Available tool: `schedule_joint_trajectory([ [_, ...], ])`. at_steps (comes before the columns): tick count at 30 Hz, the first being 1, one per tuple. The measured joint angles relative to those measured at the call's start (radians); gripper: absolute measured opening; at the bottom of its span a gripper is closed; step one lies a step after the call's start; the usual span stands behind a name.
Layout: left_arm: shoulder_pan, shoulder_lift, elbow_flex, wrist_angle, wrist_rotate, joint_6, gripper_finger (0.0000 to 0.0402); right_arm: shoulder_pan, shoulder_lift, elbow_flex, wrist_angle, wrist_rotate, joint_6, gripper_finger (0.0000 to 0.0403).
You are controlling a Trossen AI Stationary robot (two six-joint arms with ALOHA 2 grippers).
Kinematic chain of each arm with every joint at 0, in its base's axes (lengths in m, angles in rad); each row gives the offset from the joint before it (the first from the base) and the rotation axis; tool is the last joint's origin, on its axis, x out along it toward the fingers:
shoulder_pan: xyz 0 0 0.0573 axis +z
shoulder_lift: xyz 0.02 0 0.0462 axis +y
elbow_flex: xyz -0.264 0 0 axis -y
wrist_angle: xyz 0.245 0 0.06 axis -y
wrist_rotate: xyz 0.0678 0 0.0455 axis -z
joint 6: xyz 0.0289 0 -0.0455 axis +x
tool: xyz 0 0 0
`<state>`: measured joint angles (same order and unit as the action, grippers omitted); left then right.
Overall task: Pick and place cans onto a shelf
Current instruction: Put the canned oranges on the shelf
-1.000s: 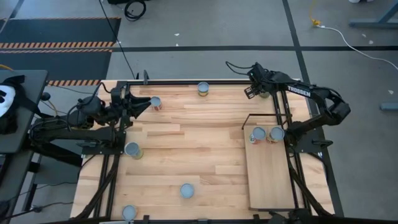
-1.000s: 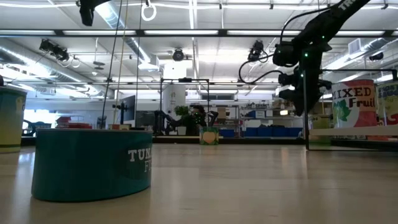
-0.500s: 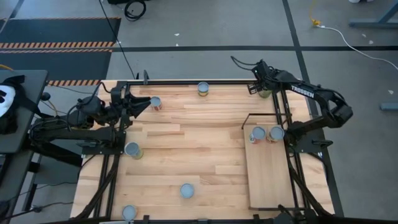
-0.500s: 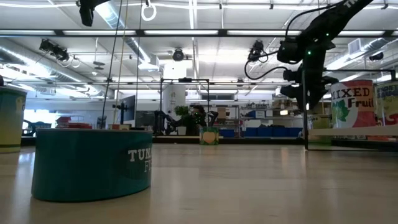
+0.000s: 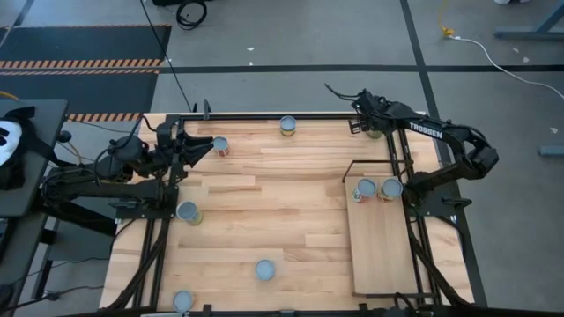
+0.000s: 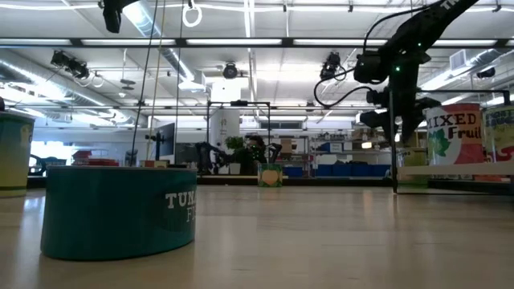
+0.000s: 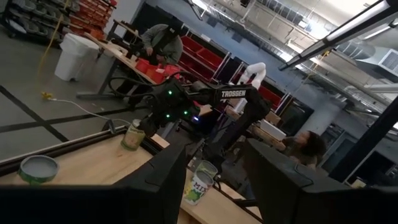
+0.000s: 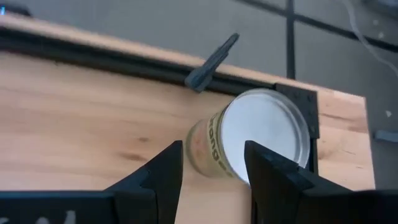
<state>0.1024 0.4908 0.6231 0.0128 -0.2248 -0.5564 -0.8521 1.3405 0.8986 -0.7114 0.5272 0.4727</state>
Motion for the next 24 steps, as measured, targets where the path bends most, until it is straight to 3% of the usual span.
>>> schedule_joint_trajectory([
  [7,0.000,0.000,0.000,-0.001,0.001,-0.008,0.0169,0.071,-0.026,-0.026,0.092,0.066,0.009,0.0179],
  [11,0.000,0.000,0.000,-0.001,0.018,-0.034,0.0169,0.086,-0.062,-0.108,0.116,0.094,0.108,0.0179],
  [15,0.000,0.000,0.000,-0.001,0.062,-0.034,0.0169,0.100,-0.129,-0.187,0.283,0.116,0.074,0.0179],
  [21,0.000,0.000,0.000,-0.001,0.066,0.013,0.0169,-0.012,-0.104,-0.214,0.393,0.081,0.005,0.0177],
  [24,0.000,0.000,0.000,0.004,0.034,0.019,0.0169,-0.016,-0.073,-0.213,0.456,0.081,-0.052,0.0177],
])
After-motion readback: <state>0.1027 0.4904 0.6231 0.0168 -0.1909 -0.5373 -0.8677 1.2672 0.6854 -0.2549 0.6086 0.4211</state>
